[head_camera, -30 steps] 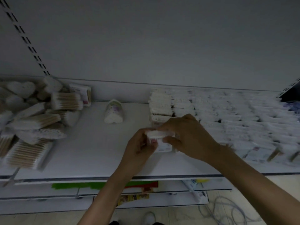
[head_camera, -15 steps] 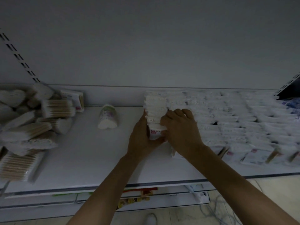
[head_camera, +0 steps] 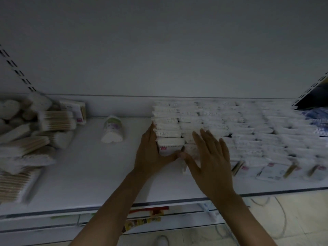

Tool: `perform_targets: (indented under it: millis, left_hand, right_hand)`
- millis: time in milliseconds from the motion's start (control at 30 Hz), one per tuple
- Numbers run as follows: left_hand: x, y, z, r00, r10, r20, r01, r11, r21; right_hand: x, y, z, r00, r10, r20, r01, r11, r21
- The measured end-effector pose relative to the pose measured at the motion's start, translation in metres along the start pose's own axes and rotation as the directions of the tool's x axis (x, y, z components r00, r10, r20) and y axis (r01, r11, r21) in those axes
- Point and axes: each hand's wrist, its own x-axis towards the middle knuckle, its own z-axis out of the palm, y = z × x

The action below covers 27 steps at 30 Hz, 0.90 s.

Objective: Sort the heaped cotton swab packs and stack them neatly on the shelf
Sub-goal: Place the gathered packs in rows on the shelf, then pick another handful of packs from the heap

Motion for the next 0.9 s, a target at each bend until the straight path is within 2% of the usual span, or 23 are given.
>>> perform_targets:
  millis: [100, 167, 233, 333, 500, 600, 700, 800, 900]
  left_hand:
    - [-0.001, -0.003, -0.001, 1.0, -0.008, 0.025, 0.007, 1.0, 0.026]
    - [-0.003, -0.007, -0.002, 0.999, -0.035, 0.028, 0.033, 0.997, 0.075]
    - [-0.001, -0.004, -0.003, 0.999, -0.042, 0.033, 0.04, 0.998, 0.049]
    - [-0.001, 0.002, -0.002, 0.997, -0.069, 0.04, 0.069, 0.998, -0.015]
    - [-0.002, -0.011, 0.001, 0.983, -0.181, 0.009, 0.181, 0.982, 0.049]
    - [-0.015, 0.006, -0.008, 0.988, -0.145, -0.05, 0.148, 0.986, 0.077]
    - [-0.04, 0.022, -0.035, 0.994, -0.01, -0.109, 0.033, 0.976, 0.214]
    - [-0.068, 0.024, -0.078, 0.976, 0.121, -0.18, -0.03, 0.897, 0.441]
    - [-0.101, 0.026, -0.136, 0.954, 0.165, -0.252, 0.023, 0.794, 0.607]
  right_hand:
    - [-0.004, 0.0, 0.014, 0.997, -0.022, 0.07, 0.03, 0.993, -0.11]
    - [-0.003, 0.002, 0.018, 0.997, -0.034, 0.071, 0.043, 0.99, -0.132]
    - [-0.004, 0.004, 0.017, 0.998, -0.048, 0.039, 0.053, 0.99, -0.132]
    - [-0.008, 0.003, 0.012, 0.999, -0.043, -0.03, 0.04, 0.995, -0.09]
    - [-0.02, -0.014, 0.002, 0.994, 0.014, -0.111, -0.01, 0.999, 0.041]
    - [-0.026, -0.027, -0.003, 0.993, 0.0, -0.115, 0.01, 0.996, 0.089]
    - [-0.025, -0.045, -0.008, 0.993, -0.033, -0.11, 0.049, 0.989, 0.14]
    - [-0.021, -0.074, -0.004, 0.992, -0.097, -0.086, 0.113, 0.971, 0.209]
    - [-0.017, -0.119, 0.004, 0.973, -0.225, -0.049, 0.229, 0.932, 0.28]
